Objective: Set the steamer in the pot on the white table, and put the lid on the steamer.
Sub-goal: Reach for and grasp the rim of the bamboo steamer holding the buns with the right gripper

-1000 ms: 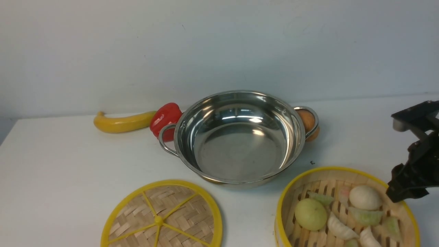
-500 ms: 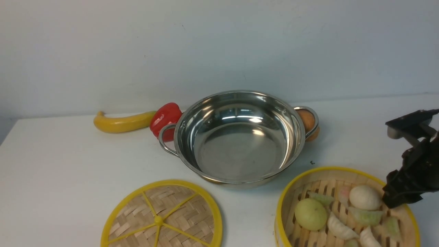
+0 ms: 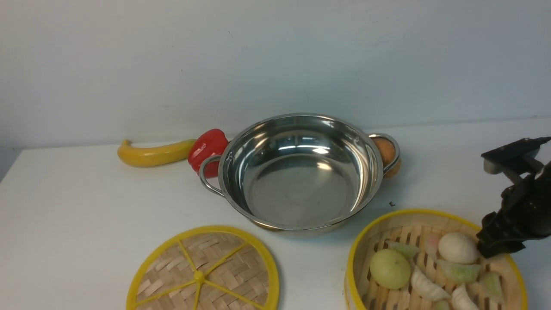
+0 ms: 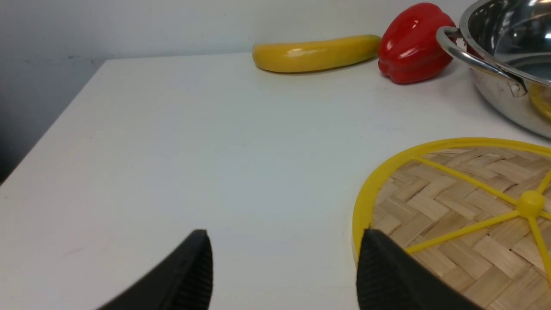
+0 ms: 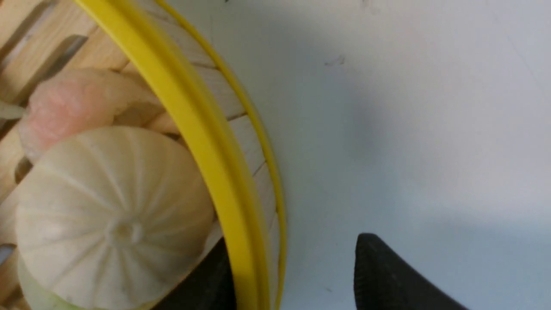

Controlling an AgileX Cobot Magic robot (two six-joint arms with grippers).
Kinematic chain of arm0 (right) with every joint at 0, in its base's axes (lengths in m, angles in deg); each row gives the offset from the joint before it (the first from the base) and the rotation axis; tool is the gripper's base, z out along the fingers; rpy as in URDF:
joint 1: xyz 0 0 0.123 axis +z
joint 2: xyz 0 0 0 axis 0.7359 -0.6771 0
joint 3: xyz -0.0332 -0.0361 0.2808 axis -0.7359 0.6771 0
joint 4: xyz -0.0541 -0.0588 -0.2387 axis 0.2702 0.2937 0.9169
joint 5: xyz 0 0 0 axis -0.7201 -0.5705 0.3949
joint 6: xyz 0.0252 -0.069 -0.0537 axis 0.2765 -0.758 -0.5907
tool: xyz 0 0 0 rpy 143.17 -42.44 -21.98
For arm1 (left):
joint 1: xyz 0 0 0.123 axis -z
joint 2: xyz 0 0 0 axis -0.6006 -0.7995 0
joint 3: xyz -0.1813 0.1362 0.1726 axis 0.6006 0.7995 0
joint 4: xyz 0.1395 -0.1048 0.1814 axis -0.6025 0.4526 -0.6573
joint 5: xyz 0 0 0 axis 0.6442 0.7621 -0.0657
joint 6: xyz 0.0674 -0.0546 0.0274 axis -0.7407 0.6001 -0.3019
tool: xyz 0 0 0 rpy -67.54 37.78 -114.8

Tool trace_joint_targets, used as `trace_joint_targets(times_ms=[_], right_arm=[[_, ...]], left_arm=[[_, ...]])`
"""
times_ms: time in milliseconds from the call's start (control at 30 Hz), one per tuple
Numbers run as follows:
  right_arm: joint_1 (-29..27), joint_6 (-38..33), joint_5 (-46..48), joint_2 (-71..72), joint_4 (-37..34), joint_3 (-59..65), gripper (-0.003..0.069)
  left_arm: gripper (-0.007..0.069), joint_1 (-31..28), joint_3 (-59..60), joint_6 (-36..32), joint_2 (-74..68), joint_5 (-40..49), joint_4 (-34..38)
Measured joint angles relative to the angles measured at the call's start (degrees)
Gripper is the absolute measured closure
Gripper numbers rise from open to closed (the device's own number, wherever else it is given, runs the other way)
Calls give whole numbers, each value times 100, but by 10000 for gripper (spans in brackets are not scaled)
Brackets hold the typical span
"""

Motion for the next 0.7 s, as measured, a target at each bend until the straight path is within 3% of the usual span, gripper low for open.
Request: trace_joint_targets(times_ms=[700], right_arm=[[0,0,193,0,-151,0,344]], left_arm=[[205,0,0,0,0,0,0]])
